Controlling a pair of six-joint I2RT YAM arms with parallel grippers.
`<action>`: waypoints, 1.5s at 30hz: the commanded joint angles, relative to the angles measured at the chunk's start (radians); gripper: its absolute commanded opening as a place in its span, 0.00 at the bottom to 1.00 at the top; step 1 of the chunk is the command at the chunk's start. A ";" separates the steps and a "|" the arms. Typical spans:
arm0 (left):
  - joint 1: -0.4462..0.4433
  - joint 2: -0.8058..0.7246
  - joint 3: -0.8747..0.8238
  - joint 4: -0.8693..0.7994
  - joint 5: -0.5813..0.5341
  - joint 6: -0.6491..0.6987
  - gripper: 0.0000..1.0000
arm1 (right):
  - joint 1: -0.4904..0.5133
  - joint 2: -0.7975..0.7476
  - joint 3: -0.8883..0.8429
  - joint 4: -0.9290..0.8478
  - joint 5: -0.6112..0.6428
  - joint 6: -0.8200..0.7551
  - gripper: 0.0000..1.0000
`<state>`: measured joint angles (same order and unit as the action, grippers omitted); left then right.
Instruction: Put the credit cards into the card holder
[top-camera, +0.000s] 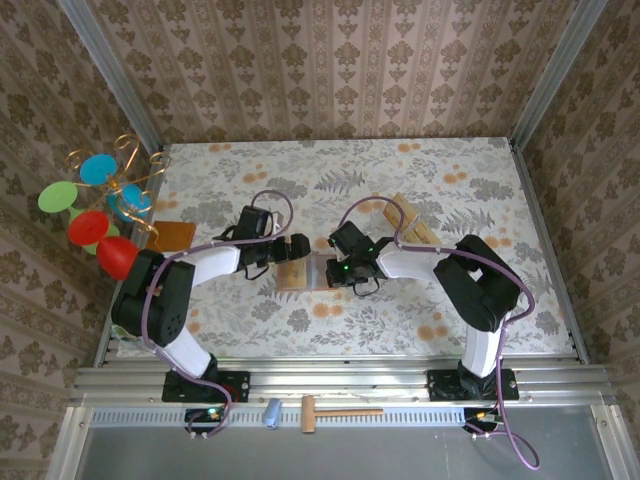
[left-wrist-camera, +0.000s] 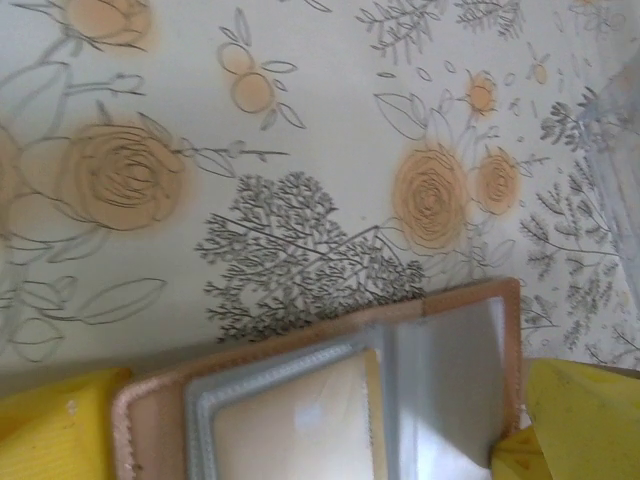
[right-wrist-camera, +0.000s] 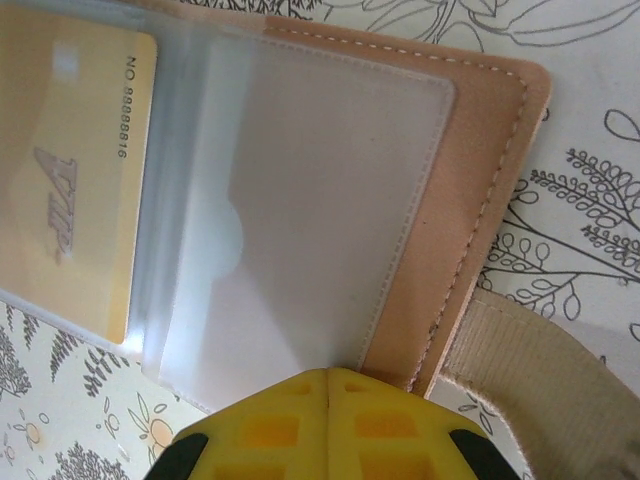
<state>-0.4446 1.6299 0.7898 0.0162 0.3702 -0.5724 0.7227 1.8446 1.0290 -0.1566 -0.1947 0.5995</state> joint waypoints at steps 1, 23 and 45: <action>-0.005 -0.017 -0.016 0.022 0.051 -0.020 1.00 | -0.005 0.051 -0.038 -0.014 0.018 0.010 0.00; -0.146 -0.108 -0.062 0.213 0.067 -0.231 1.00 | -0.012 0.042 -0.023 -0.008 0.002 0.013 0.00; -0.217 -0.092 -0.014 0.217 0.026 -0.270 1.00 | -0.165 -0.306 -0.131 -0.084 0.044 0.041 0.00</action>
<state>-0.6415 1.5223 0.7460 0.2176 0.4068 -0.8196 0.5850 1.5776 0.9298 -0.1730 -0.2001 0.6220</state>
